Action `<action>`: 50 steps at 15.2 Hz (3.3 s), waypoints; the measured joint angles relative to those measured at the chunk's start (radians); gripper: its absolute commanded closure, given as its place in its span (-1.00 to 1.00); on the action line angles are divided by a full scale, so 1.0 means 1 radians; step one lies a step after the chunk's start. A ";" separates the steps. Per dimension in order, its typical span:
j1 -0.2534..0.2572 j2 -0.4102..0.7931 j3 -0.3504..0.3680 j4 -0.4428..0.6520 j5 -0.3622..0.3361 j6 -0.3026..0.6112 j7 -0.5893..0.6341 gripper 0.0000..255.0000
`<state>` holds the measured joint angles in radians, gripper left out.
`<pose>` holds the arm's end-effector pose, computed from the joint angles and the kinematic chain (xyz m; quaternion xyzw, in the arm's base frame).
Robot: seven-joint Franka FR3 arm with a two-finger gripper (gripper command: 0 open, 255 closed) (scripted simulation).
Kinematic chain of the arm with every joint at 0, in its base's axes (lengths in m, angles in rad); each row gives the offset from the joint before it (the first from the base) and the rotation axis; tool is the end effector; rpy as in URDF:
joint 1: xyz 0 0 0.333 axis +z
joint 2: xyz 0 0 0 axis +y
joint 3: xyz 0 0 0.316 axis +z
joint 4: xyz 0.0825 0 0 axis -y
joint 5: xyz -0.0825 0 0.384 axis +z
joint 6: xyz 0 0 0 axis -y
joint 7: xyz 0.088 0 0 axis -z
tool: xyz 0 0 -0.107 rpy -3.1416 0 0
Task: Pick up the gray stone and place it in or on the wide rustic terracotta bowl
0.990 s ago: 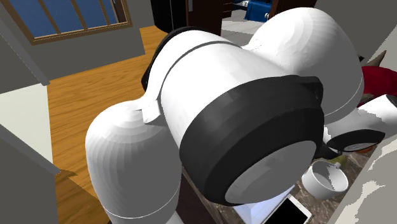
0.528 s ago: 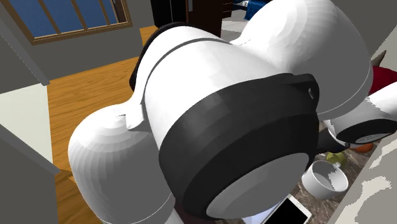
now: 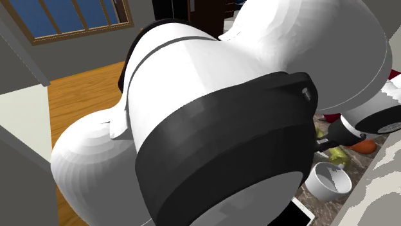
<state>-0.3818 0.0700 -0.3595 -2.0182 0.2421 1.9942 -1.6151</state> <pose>0.4224 -0.3635 0.4131 -0.9228 -0.3707 -0.0715 0.0770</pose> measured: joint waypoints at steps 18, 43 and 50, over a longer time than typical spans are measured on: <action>0.008 -0.104 0.005 0.100 -0.052 -0.188 0.072 1.00; 0.083 -1.060 0.337 -0.665 -0.048 -0.291 0.515 1.00; 0.119 -1.192 0.407 -0.761 0.011 -0.313 0.584 1.00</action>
<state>-0.2631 -1.1221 0.0474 -2.7796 0.2532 1.6807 -1.0311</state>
